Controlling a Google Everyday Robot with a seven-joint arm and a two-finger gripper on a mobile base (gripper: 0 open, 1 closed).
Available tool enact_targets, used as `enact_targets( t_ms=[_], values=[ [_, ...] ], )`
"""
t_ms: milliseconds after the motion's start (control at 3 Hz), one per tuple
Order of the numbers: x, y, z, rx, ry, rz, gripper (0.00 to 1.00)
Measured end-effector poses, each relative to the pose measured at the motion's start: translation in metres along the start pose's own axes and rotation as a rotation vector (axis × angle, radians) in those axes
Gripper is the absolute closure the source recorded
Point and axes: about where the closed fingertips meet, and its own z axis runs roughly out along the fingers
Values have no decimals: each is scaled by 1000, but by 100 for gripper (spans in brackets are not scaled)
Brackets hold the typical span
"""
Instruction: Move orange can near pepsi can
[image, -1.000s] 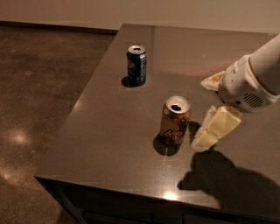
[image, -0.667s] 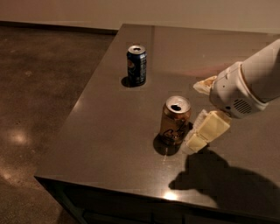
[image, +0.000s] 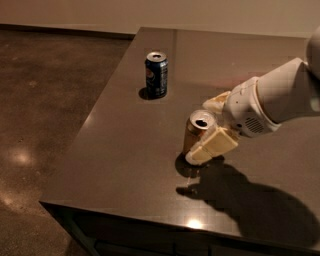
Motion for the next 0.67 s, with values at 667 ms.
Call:
enact_targets(
  t_ms=[667],
  values=[
    [-4, -17, 4, 26, -13, 4, 65]
  ],
)
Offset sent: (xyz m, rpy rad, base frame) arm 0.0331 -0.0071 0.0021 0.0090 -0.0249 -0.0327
